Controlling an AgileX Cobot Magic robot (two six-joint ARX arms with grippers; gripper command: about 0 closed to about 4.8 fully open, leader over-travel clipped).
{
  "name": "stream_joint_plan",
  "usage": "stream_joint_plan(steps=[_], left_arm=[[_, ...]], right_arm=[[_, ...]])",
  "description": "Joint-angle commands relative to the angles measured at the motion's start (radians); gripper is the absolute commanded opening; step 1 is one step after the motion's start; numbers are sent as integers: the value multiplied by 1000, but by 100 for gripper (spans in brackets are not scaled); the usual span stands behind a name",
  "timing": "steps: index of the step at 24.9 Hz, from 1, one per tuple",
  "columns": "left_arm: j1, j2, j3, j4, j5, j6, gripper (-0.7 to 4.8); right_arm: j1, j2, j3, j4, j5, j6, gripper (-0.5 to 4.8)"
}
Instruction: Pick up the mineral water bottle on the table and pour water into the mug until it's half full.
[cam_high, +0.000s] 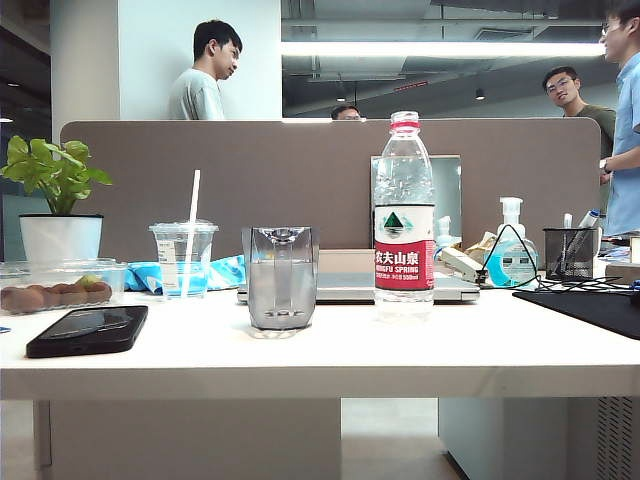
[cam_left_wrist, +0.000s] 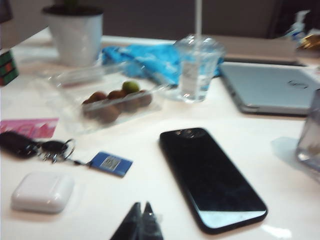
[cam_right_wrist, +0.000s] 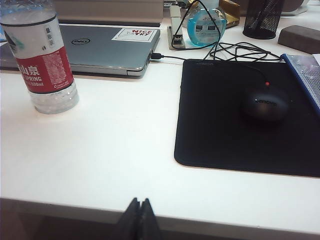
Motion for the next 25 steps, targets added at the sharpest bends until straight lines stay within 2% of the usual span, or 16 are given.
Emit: stream_joint_plan(steps=[1, 6, 25], left_arm=[[0, 1, 5, -22, -10, 25, -4], [0, 1, 5, -83, -10, 24, -4], [-1, 1, 5, -82, -6, 24, -4]], right_arm=[[1, 0, -6, 10, 2, -2, -5], [1, 0, -6, 10, 3, -2, -5], [1, 0, -6, 10, 3, -2, -5]])
